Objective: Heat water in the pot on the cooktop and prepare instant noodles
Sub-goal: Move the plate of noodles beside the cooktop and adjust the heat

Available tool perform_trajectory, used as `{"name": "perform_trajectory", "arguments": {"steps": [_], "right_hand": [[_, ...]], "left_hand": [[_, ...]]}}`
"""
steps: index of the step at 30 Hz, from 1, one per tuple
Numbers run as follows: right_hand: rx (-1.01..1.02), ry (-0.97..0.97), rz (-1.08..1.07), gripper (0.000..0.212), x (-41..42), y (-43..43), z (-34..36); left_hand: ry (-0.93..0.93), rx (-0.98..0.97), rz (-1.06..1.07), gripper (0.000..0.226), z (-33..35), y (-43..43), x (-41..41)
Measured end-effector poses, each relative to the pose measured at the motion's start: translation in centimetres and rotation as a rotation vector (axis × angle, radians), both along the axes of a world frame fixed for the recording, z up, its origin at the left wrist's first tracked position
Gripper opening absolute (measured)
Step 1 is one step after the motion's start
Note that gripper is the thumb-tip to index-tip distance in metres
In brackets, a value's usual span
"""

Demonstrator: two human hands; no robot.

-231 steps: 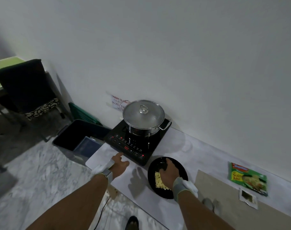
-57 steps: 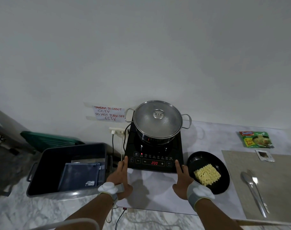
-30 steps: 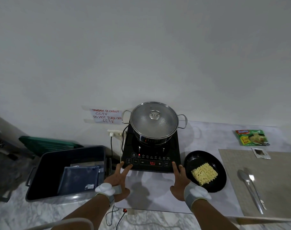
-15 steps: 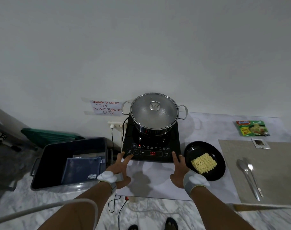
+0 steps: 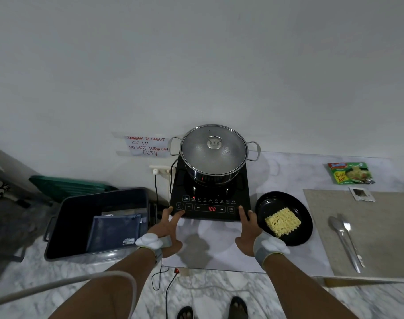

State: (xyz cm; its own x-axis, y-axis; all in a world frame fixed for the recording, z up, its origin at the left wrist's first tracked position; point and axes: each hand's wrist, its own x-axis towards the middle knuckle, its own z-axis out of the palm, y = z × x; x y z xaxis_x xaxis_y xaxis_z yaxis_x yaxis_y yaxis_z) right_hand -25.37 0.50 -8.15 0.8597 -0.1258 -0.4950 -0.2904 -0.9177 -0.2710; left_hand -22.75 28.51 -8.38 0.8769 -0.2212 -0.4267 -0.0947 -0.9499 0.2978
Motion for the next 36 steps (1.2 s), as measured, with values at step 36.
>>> {"name": "perform_trajectory", "arguments": {"steps": [36], "right_hand": [[-0.007, 0.016, -0.001, 0.101, 0.15, -0.03, -0.08]], "left_hand": [[0.009, 0.006, 0.013, 0.097, 0.53, -0.43, -0.11]]}}
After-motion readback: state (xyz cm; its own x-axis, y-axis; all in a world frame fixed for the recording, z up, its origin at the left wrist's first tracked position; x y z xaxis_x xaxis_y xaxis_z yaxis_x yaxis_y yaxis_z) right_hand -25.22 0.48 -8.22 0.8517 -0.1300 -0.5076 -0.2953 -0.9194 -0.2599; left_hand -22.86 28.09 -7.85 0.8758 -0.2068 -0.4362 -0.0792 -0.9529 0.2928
